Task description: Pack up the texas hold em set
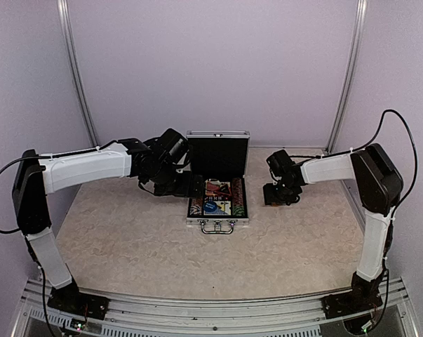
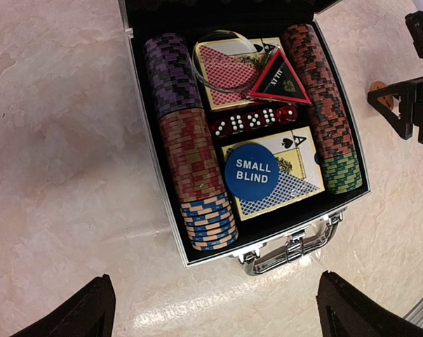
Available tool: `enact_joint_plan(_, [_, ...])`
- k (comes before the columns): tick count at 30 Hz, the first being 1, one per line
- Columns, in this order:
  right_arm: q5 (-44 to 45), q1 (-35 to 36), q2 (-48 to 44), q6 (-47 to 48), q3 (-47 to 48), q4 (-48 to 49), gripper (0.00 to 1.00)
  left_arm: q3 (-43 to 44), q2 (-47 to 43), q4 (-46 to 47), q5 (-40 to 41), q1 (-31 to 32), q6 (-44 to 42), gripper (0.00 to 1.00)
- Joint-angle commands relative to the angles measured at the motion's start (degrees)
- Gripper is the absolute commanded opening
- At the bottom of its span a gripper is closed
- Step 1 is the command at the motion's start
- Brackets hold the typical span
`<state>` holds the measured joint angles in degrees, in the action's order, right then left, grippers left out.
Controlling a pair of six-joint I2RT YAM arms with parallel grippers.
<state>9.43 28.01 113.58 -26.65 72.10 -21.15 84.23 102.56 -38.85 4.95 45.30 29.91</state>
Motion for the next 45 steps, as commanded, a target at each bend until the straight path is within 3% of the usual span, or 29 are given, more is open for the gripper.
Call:
enact_joint_plan(1, [-1.0, 0.6, 0.2, -1.4, -3.0, -4.9, 0.63, -0.9, -2.4, 1.1, -0.1, -0.3, -0.6, 0.99])
enact_joint_plan(12, [-0.3, 0.8, -0.3, -1.6, -3.4, -5.3, 0.63, -1.1, -2.9, 1.2, -0.1, -0.4, -0.6, 0.99])
enact_joint_plan(32, [-1.3, 0.9, 0.2, -1.5, -3.6, -4.3, 0.48, -1.5, -3.6, 1.1, 0.0, -0.6, -0.6, 0.99])
enact_joint_plan(45, [-0.8, 1.0, -3.0, -0.3, -2.4, -4.9, 0.48, -1.5, -3.5, 1.1, -0.1, -0.7, -0.6, 0.99])
